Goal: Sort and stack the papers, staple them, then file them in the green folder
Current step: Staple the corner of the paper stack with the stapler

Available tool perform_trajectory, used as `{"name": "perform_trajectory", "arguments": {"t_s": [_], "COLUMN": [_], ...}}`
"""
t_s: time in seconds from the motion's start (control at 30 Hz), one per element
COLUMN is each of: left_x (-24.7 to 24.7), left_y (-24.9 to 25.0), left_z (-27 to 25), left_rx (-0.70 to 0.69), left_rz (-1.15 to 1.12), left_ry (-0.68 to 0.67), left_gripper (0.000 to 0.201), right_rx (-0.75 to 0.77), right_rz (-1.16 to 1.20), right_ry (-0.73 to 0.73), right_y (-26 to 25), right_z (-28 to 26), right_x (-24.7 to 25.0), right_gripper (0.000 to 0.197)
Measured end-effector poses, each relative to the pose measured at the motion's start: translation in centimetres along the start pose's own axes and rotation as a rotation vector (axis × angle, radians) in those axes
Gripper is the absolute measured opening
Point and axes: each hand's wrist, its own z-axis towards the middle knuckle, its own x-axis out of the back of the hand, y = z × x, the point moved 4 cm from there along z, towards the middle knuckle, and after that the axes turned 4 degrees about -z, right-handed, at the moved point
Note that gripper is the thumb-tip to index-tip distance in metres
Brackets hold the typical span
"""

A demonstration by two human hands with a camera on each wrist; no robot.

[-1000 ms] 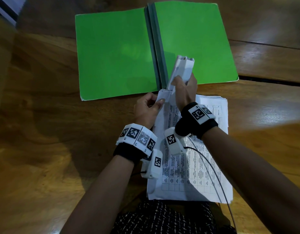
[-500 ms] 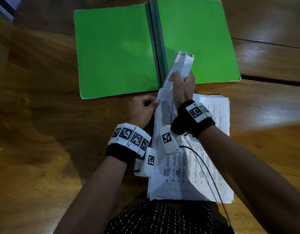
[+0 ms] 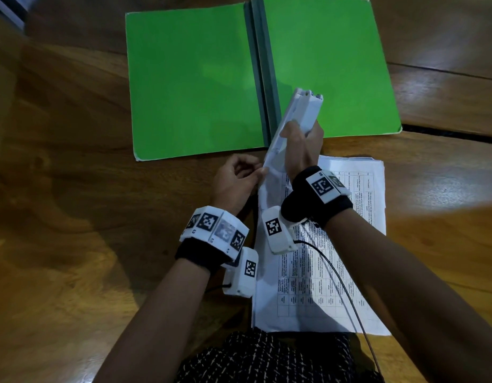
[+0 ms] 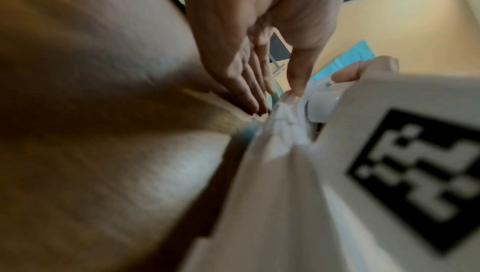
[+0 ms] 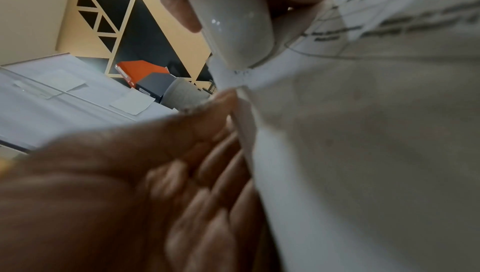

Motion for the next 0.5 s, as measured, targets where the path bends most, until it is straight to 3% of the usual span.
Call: {"name": "perform_trajectory", "arguments": {"t_s": [0.07, 0.17, 0.5], "left_x": [-1.0, -1.6, -1.5], "left_y": [0.1, -0.1, 0.1], "left_z": [-0.1, 0.0, 0.4], "left_rx": [0.032, 0.061, 0.059], "left_rz": [-0.046, -0.097, -0.036], "left_ry": [-0.091, -0.119, -0.130], "left_gripper": [0.029, 0.036, 0.036], "right_rx": [0.018, 0.024, -0.032], "right_rz": [-0.015, -0.091, -0.166], "right_ry": [-0.005, 0.010, 0.021], "right_y": [0.2, 0.7, 1.1], "right_z": [0.2, 0.6, 1.4], "right_x": [-0.2, -0.3, -0.5], "right_gripper": [0.017, 0.032, 0.032]}}
